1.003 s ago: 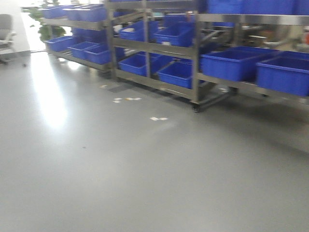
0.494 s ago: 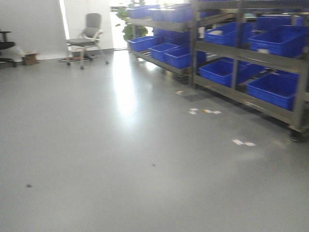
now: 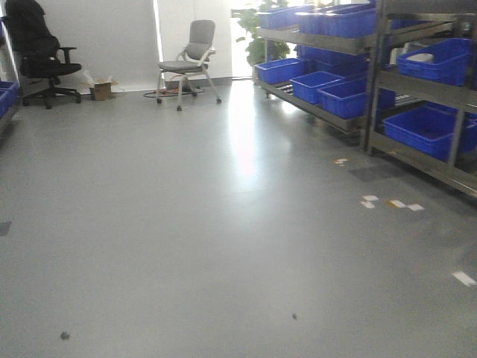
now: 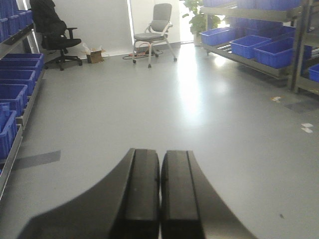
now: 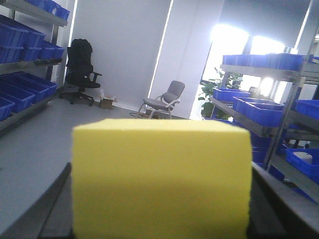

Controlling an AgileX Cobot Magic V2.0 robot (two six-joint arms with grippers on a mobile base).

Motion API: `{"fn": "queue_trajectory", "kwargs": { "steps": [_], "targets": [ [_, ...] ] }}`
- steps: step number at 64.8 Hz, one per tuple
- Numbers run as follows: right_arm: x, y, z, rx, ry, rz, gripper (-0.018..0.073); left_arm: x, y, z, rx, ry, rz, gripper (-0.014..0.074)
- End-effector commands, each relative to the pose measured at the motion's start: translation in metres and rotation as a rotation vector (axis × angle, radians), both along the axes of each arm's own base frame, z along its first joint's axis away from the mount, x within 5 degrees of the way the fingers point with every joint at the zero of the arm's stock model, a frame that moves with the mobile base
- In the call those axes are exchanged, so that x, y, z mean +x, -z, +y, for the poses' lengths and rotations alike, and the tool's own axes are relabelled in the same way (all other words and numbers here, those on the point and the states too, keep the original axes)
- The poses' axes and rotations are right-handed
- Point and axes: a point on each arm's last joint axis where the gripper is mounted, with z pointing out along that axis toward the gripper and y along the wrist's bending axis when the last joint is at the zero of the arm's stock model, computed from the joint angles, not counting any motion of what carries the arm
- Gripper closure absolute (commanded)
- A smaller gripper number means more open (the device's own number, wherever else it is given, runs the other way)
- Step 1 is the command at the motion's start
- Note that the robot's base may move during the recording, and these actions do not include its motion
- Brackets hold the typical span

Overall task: Place yellow foam block on left shelf second layer
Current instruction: 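Turn and drive the base up to the shelf of blue bins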

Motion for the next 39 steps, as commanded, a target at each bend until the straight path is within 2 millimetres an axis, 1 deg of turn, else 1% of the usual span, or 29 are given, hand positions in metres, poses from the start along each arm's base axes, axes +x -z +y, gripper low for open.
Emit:
{"fn": "queue_trajectory", "kwargs": {
  "steps": [1, 39],
  "targets": [
    [-0.0023, -0.0166, -0.0024, 0.028, 0.021, -0.099, 0.0284, 0.0001, 0.0004, -0.0018, -0.007, 0.02, -0.071, 0.046],
    [-0.0023, -0.0166, -0.0024, 0.028, 0.021, -0.099, 0.0284, 0.0001, 0.0004, -0.0018, -0.007, 0.02, -0.071, 0.046]
  ]
}}
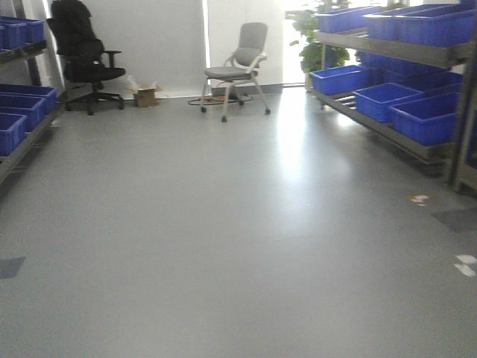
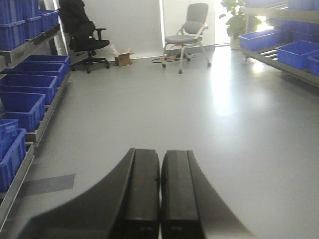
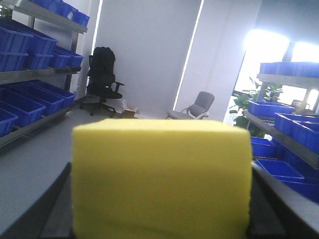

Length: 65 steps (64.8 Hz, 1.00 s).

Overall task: Place yellow foam block on left shelf second layer
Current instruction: 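Turn and drive the base up to the shelf of blue bins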

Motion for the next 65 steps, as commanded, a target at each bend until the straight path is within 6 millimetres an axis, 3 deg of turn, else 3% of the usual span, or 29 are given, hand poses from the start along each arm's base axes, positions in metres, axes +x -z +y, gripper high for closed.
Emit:
{"fn": "queue_trajectory", "kwargs": {
  "steps": [1, 65],
  "targets": [
    [-0.0023, -0.0166, -0.0024, 0.028, 0.021, -0.099, 0.0284, 0.0001, 0.0004, -0.0018, -0.007, 0.02, -0.071, 0.046],
    [-0.0023, -0.0166, -0.0024, 0.028, 0.021, -0.099, 0.0284, 0.0001, 0.0004, -0.0018, -0.007, 0.02, -0.071, 0.046]
  ]
}}
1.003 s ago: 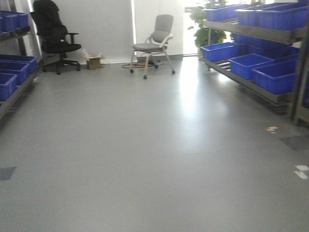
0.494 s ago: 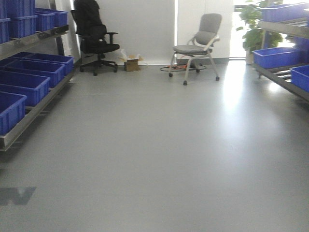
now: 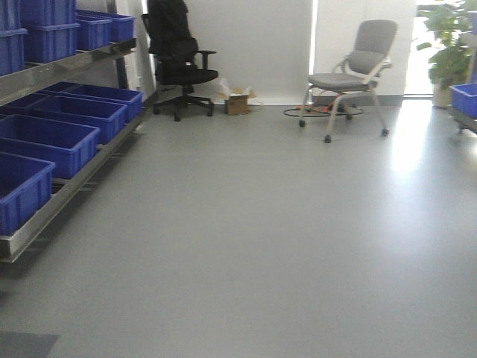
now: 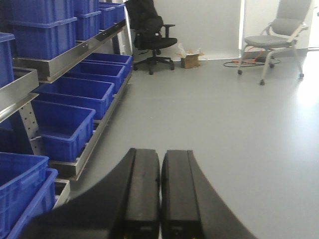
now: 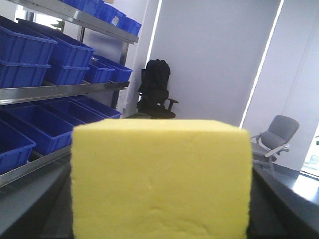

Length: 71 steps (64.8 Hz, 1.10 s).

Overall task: Place yellow foam block on left shelf second layer
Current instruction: 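Turn and drive the base up to the shelf of blue bins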

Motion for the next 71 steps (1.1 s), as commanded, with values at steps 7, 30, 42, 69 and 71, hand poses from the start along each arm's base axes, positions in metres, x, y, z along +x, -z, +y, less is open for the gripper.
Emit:
{"fn": "queue_trajectory", "kwargs": {
  "steps": [7, 30, 42, 69, 71],
  "targets": [
    [-0.0023, -0.0166, -0.0024, 0.028, 0.021, -0.099, 0.0284, 0.0001, 0.0004, -0.0018, -0.007, 0.02, -0.071, 0.046],
    [-0.0023, -0.0166, -0.0024, 0.028, 0.021, -0.099, 0.0284, 0.0001, 0.0004, -0.0018, -0.007, 0.02, -0.071, 0.046],
    [-0.0023, -0.0166, -0.0024, 0.028, 0.021, -0.099, 0.0284, 0.0001, 0.0004, -0.0018, -0.007, 0.02, -0.071, 0.046],
    [-0.0023, -0.0166, -0.0024, 0.028, 0.021, -0.099, 0.0284, 0.0001, 0.0004, -0.0018, -0.007, 0.02, -0.071, 0.046],
    [-0.0023, -0.0166, -0.0024, 0.028, 0.021, -0.099, 0.0284, 0.0001, 0.0004, -0.0018, -0.007, 0.02, -0.071, 0.046]
  ]
}}
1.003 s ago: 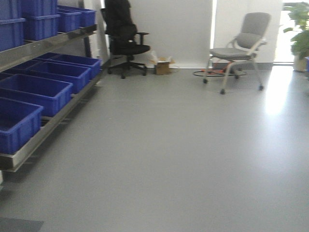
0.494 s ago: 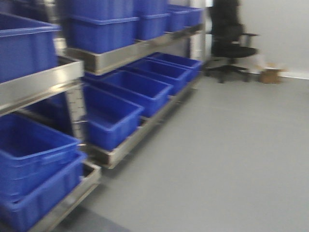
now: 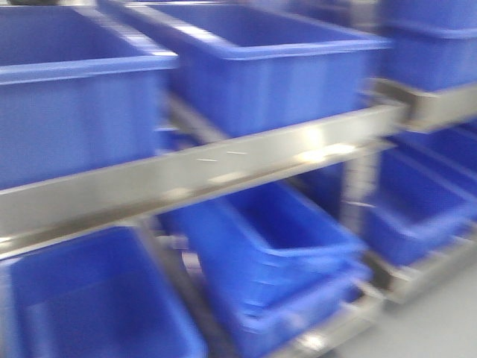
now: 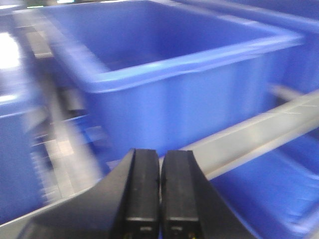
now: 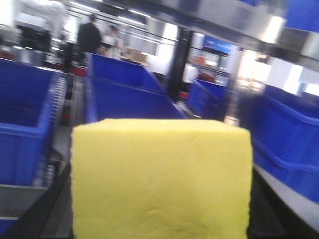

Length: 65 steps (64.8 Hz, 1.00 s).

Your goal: Place yellow foam block on left shelf second layer

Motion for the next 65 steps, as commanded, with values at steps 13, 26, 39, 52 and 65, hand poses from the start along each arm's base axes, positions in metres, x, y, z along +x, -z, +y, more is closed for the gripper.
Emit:
{"fn": "queue_trajectory", "kwargs": {
  "steps": [13, 26, 39, 52, 65],
  "targets": [
    [-0.0023, -0.0166, -0.0024, 0.028, 0.021, -0.099, 0.0284, 0.0001, 0.0004, -0.0018, -0.007, 0.02, -0.071, 0.046],
    [-0.0023, -0.0166, -0.0024, 0.028, 0.021, -0.099, 0.0284, 0.0001, 0.0004, -0.0018, -0.007, 0.02, -0.071, 0.0459],
    [-0.0023, -0.0166, -0.0024, 0.028, 0.021, -0.099, 0.0284, 0.0001, 0.0004, -0.0018, -0.007, 0.02, -0.071, 0.046],
    [-0.0023, -0.0166, -0.0024, 0.028, 0.021, -0.099, 0.0284, 0.0001, 0.0004, -0.0018, -0.007, 0.02, -0.071, 0.046],
    [-0.0023, -0.0166, -0.0024, 0.028, 0.021, -0.099, 0.0284, 0.0001, 0.0004, -0.0018, -0.007, 0.02, -0.071, 0.046]
  ]
}}
